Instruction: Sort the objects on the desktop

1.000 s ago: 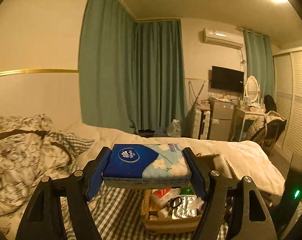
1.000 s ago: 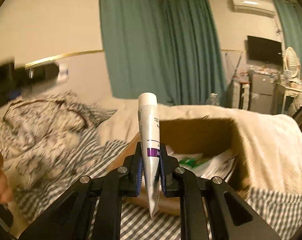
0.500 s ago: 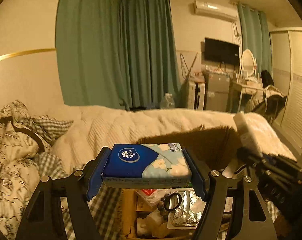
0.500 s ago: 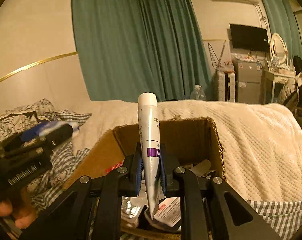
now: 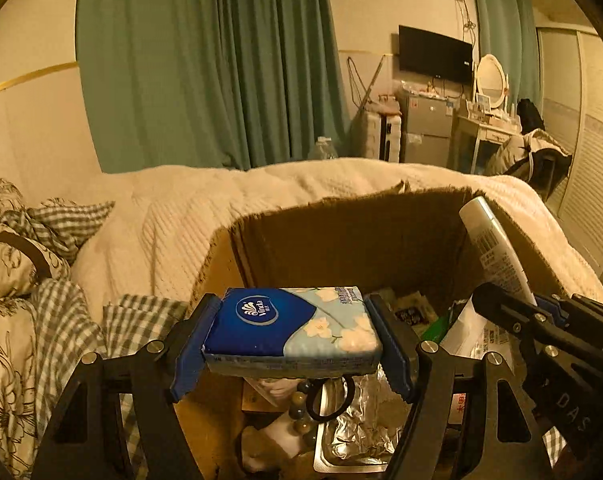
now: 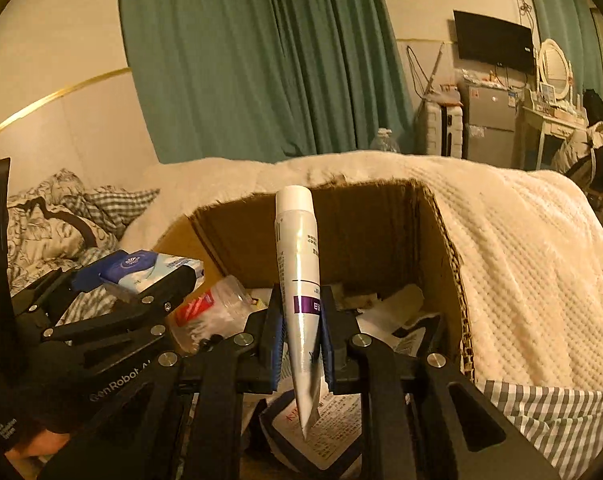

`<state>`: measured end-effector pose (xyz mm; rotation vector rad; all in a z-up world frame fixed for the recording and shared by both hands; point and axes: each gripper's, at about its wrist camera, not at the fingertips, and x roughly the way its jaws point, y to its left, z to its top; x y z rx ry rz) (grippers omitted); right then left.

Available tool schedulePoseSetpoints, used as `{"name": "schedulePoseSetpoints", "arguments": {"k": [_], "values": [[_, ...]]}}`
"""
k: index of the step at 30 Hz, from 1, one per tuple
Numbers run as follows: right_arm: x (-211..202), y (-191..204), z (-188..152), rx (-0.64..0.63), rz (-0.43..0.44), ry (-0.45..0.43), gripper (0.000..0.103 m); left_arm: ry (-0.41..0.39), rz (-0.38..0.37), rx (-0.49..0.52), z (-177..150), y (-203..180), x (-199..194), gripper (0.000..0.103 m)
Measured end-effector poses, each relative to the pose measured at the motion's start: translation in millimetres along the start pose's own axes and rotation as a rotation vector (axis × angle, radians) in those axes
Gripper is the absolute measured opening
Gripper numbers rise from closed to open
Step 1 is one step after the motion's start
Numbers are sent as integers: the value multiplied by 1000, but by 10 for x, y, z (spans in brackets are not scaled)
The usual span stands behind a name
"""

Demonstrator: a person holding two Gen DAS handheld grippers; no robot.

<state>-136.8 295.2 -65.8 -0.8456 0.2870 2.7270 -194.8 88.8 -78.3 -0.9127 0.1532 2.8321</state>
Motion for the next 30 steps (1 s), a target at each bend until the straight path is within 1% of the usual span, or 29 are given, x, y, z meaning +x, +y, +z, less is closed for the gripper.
{"name": "schedulePoseSetpoints", "arguments": {"k": [1, 3, 4, 5, 6, 7, 8, 10, 12, 13, 14, 16, 20, 24, 26, 27, 30], "values": [[8, -7, 2, 2, -3, 1, 15, 5, -3, 0, -8, -3, 8, 77], [-4, -11, 6, 1, -12, 0, 15, 15, -5, 4, -21, -4, 22, 82], [-16, -8, 14, 1, -17, -2, 18, 9, 1, 3, -21, 3, -1, 89], [-39, -2, 21, 2, -25, -9, 23, 3, 6, 1, -12, 7, -13, 95], [-71, 1, 30, 5, -28, -19, 39, -10, 32, -6, -1, 27, -53, 97], [-105, -4, 35, 9, -35, -27, 47, -18, 42, -13, 17, 48, -76, 102], [-134, -19, 43, 14, -34, -35, 53, -22, 41, -19, 35, 84, -93, 103], [-196, -28, 68, 22, -23, -47, 54, -29, 38, -36, 63, 132, -152, 103], [-262, -18, 92, 22, -35, -65, 54, -37, 40, -45, 80, 169, -203, 103], [-289, -8, 106, 21, -39, -72, 56, -42, 42, -50, 86, 185, -240, 103], [-330, -1, 112, 20, -43, -82, 62, -47, 43, -53, 92, 199, -269, 103], [-388, 5, 129, 19, -50, -101, 69, -58, 47, -59, 104, 234, -347, 103], [-551, 27, 158, 20, -74, -142, 76, -82, 53, -64, 135, 286, -513, 103], [-734, 55, 202, 27, -88, -175, 89, -107, 62, -49, 147, 289, -672, 103], [-837, 62, 221, 31, -112, -201, 100, -127, 71, -34, 146, 277, -776, 103], [-896, 61, 237, 33, -132, -217, 103, -138, 77, -27, 146, 272, -829, 103], [-1078, 85, 259, 33, -190, -260, 103, -177, 98, -11, 148, 261, -1018, 103]]}}
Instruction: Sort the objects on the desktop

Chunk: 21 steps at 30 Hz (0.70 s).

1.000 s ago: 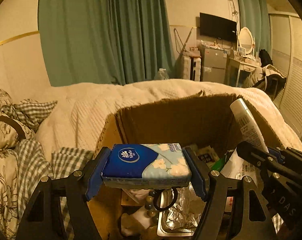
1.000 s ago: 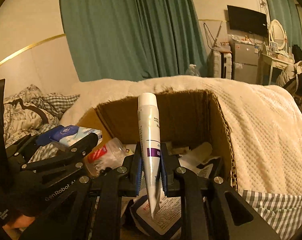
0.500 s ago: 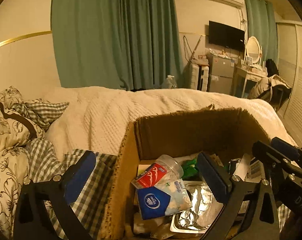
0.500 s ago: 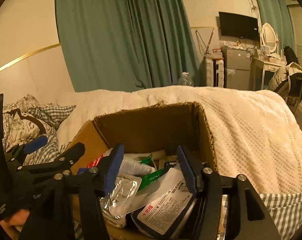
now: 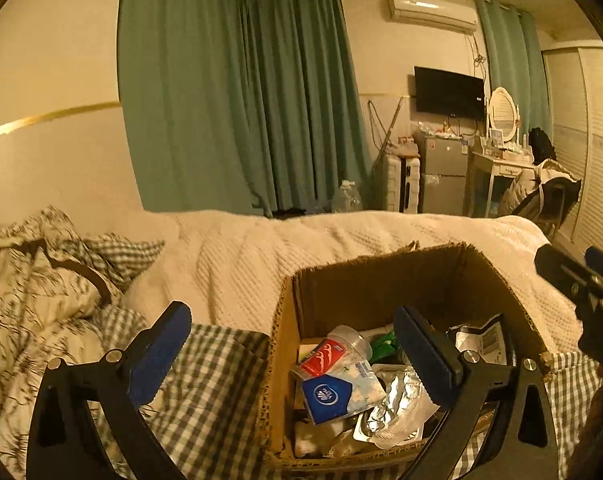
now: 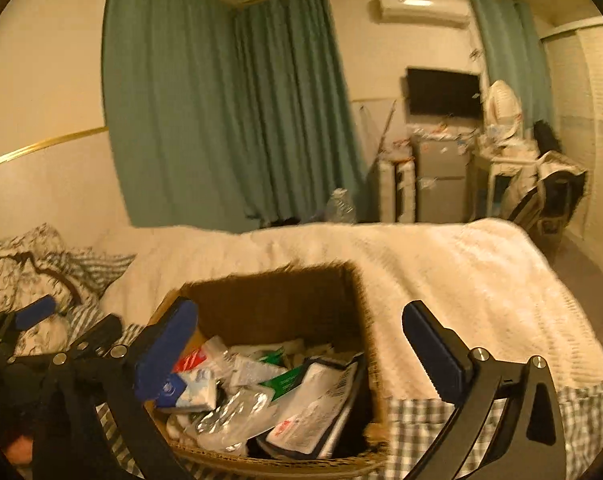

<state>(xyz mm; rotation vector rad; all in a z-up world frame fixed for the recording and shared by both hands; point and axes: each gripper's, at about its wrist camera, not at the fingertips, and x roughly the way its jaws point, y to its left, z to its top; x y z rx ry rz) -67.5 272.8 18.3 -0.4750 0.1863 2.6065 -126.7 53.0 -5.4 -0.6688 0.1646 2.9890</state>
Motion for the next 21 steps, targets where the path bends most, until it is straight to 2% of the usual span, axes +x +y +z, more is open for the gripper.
{"name": "schedulePoseSetpoints", "arguments": {"k": [6, 11, 21], "values": [[-291, -29, 104, 19, -8, -46, 103, -51, 3, 3, 52, 76, -290, 103], [-516, -14, 113, 2, -4, -47, 103, -80, 1, 5, 77, 99, -541, 103], [-993, 62, -31, -20, 0, -54, 103, -87, -33, -5, -21, 140, -1020, 103]]}}
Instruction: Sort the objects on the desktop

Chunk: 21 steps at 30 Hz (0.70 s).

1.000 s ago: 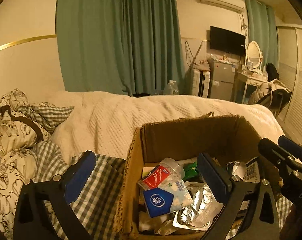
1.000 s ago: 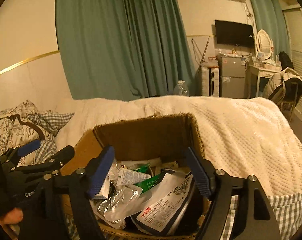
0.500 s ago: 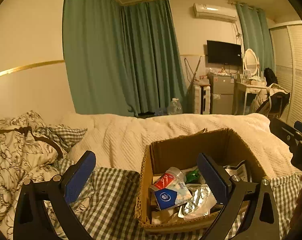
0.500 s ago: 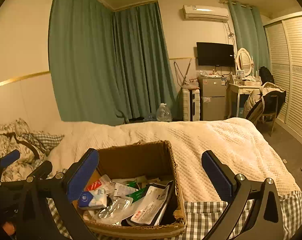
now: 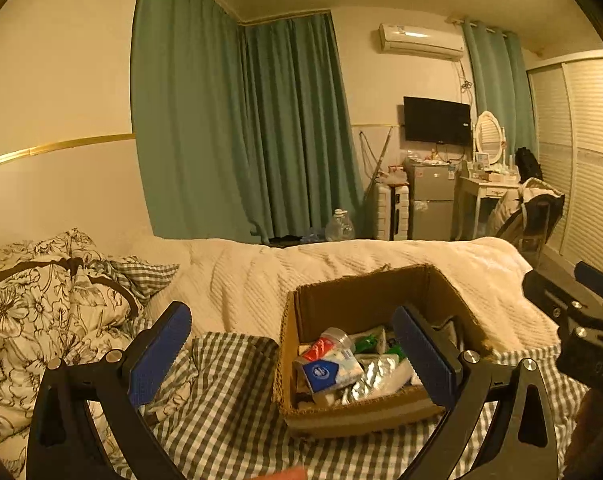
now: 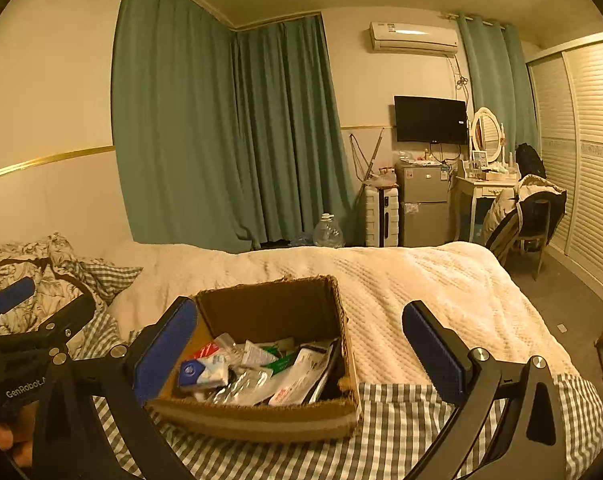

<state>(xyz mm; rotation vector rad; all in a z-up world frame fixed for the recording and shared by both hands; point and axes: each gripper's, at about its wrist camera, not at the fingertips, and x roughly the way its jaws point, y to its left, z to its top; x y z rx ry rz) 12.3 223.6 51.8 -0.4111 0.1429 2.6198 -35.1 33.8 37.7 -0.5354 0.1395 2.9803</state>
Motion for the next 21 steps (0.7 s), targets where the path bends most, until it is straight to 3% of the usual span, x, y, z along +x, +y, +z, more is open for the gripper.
{"name": "schedulePoseSetpoints", "arguments": {"k": [11, 21], "values": [[-399, 194, -208, -35, 5, 5, 103, 71, -15, -23, -359, 31, -280, 103], [-236, 277, -397, -64, -16, 69, 103, 131, -42, -57, -489, 97, -155, 103]]}}
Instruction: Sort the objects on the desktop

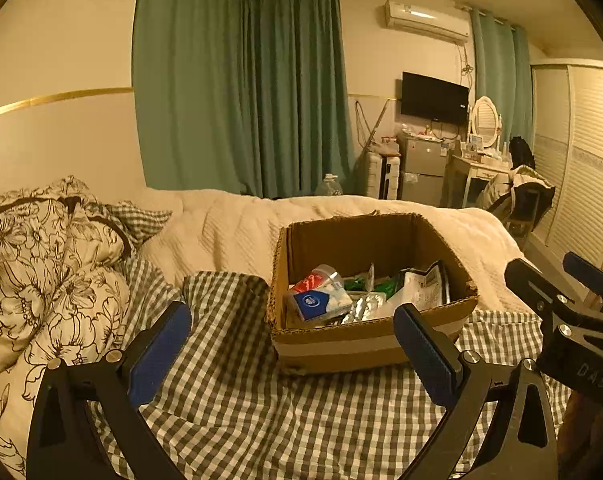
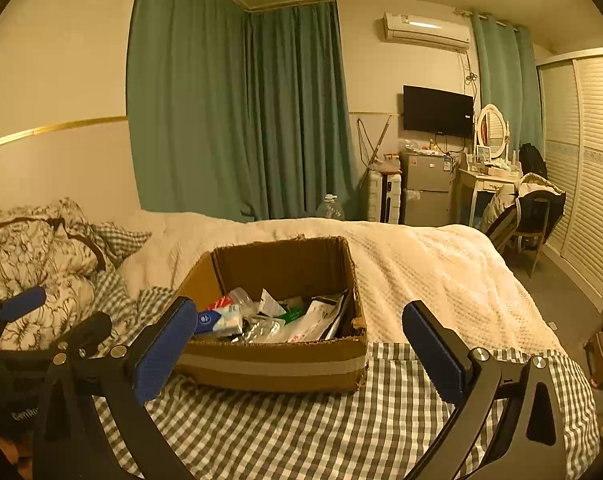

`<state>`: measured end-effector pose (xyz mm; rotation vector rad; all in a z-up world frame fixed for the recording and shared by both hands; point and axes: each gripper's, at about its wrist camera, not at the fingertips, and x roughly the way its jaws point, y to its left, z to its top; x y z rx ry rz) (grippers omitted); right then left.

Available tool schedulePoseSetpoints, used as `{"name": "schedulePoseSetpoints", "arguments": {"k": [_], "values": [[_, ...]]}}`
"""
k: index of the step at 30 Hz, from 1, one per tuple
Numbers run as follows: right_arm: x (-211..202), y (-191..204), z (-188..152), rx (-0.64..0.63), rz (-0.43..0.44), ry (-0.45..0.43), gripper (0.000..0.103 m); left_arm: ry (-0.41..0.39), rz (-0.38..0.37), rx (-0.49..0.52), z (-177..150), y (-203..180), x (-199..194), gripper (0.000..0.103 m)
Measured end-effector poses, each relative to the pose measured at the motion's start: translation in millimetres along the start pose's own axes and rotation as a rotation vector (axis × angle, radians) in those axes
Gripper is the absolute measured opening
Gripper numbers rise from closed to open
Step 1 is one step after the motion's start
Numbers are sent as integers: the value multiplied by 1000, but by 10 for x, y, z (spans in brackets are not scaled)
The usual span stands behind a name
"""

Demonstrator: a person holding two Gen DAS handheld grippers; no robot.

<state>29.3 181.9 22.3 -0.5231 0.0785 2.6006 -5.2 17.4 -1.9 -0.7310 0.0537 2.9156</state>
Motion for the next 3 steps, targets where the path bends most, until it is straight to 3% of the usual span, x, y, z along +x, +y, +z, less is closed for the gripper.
{"name": "schedulePoseSetpoints", "arguments": {"k": [3], "values": [[46, 11, -36, -7, -1, 10, 103, 19, 1, -18, -14, 66, 56, 103]]}}
